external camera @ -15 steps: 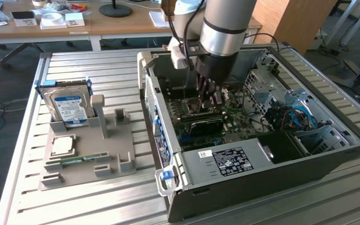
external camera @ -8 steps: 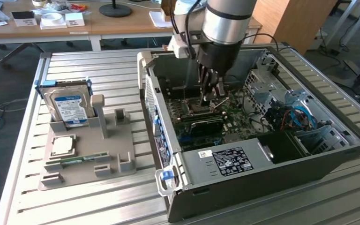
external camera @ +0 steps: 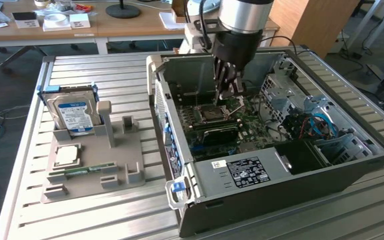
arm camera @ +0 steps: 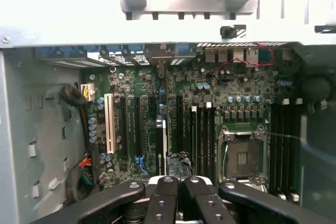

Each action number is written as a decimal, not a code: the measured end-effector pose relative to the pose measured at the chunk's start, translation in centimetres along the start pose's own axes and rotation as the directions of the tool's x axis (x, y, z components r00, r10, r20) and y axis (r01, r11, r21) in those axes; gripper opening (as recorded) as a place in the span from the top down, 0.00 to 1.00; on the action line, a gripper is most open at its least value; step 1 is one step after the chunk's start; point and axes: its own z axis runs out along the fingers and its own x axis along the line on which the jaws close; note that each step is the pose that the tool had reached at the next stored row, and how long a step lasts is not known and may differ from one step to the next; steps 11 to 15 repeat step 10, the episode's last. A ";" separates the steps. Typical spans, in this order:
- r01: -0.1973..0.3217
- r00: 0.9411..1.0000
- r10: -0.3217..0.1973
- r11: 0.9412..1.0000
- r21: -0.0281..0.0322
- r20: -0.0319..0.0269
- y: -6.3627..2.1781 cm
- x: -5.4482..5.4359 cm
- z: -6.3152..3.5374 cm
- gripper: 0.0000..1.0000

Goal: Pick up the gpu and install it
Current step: 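Press down on the gpu until it lock into place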

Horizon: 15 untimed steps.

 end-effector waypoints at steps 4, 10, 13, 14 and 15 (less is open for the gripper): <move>0.000 1.000 0.000 1.000 0.000 0.000 -0.01 0.0 -0.37 0.89; 0.000 1.000 0.000 1.000 0.000 0.000 -0.01 0.0 -0.37 0.89; 0.000 1.000 0.000 1.000 0.000 0.000 -0.01 0.0 -0.37 0.89; 0.000 1.000 0.000 1.000 0.000 0.000 -0.01 0.0 -0.37 0.89; 0.000 1.000 0.000 1.000 0.000 0.000 -0.01 0.0 -0.37 0.89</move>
